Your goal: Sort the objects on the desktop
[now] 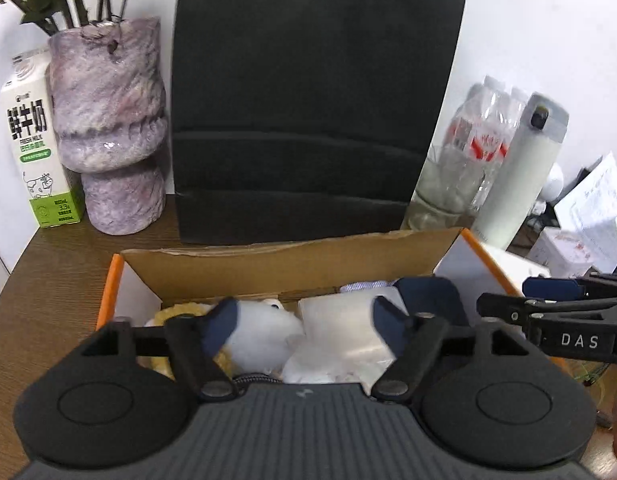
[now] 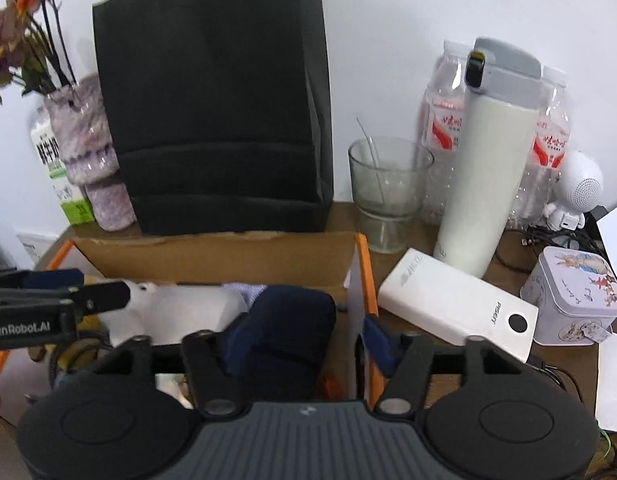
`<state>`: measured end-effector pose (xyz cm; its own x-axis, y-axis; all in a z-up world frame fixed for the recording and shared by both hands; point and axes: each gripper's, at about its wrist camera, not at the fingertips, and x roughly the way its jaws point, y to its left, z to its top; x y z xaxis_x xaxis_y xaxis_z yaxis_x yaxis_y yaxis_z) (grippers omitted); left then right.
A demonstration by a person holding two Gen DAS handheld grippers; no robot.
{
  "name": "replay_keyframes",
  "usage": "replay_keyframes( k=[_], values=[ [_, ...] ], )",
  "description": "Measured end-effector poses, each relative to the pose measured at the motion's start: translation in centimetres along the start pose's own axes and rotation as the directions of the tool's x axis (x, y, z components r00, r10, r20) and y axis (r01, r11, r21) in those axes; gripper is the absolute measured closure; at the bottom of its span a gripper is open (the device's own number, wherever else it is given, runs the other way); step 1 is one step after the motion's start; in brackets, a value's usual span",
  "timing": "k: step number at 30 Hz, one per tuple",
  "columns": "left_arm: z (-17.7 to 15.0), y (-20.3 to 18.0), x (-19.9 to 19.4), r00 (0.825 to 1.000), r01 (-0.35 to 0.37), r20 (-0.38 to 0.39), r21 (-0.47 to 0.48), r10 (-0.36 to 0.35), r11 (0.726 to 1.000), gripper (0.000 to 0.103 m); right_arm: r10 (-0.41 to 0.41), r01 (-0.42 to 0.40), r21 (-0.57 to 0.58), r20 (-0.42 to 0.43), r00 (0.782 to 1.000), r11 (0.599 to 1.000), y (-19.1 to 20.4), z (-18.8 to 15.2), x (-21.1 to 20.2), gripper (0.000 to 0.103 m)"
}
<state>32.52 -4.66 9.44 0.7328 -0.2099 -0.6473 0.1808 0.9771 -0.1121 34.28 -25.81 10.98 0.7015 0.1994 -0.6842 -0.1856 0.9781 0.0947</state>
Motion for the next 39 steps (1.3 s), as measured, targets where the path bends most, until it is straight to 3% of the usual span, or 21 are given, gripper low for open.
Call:
replay_keyframes(
  k=[3,6,8,13,17,21,24,27,31,35,39],
  values=[
    [0.1,-0.2,-1.6,0.998,-0.07,0.012,0.001,0.069,0.998,0.006,0.017,-0.017,-0.001,0.007,1.0,1.0,0.6,0.0,-1.1,0.03],
    [-0.9,-0.5,-3.8,0.987,-0.161,0.02,0.009,0.16,0.987,0.004,0.028,-0.028,-0.047,0.008,1.0,0.999,1.9,-1.0,-2.8,0.027],
    [-2.4,-0.4,-5.8,0.982,-0.184,0.033,-0.011,0.185,0.983,0.0,0.029,-0.027,-0.08,0.023,0.999,0.996,2.7,-2.6,-4.5,0.021],
    [-7.9,-0.3,-11.1,0.971,-0.219,0.089,-0.019,0.22,0.975,0.0,0.076,-0.067,-0.131,0.068,0.995,0.989,4.3,-7.7,-9.1,0.02],
    [-12.7,0.2,-15.4,0.979,-0.166,0.11,-0.039,0.17,0.985,0.0,0.067,-0.052,-0.119,0.125,0.99,0.992,5.2,-12.0,-12.8,0.017],
    [-17.9,-0.3,-18.9,0.976,-0.171,0.129,-0.053,0.177,0.984,0.0,0.069,-0.048,-0.136,0.157,0.985,0.99,6.4,-17.0,-16.0,0.014],
    [-21.2,-0.6,-20.4,0.983,-0.129,0.122,-0.064,0.136,0.99,0.0,0.087,-0.068,-0.133,0.147,0.985,0.989,7.6,-20.6,-17.2,0.014],
    [-24.0,-0.6,-21.1,0.981,-0.149,0.113,-0.055,0.155,0.987,0.0,0.088,-0.074,-0.115,0.126,0.988,0.991,8.5,-23.3,-17.8,0.014],
    [-26.7,-0.2,-21.8,0.982,-0.153,0.107,-0.051,0.157,0.987,0.0,0.021,-0.006,-0.131,0.116,0.993,0.991,9.2,-26.2,-18.6,0.014],
    [-28.0,-0.5,-21.1,0.988,-0.145,0.057,-0.028,0.147,0.989,0.0,0.028,-0.02,-0.09,0.083,0.996,0.996,9.0,-28.1,-18.5,0.013],
    [-28.5,-1.3,-20.5,0.988,-0.146,0.041,0.004,0.146,0.989,0.0,-0.021,0.027,-0.072,0.086,0.996,0.997,8.7,-28.8,-18.5,0.013]
  ],
)
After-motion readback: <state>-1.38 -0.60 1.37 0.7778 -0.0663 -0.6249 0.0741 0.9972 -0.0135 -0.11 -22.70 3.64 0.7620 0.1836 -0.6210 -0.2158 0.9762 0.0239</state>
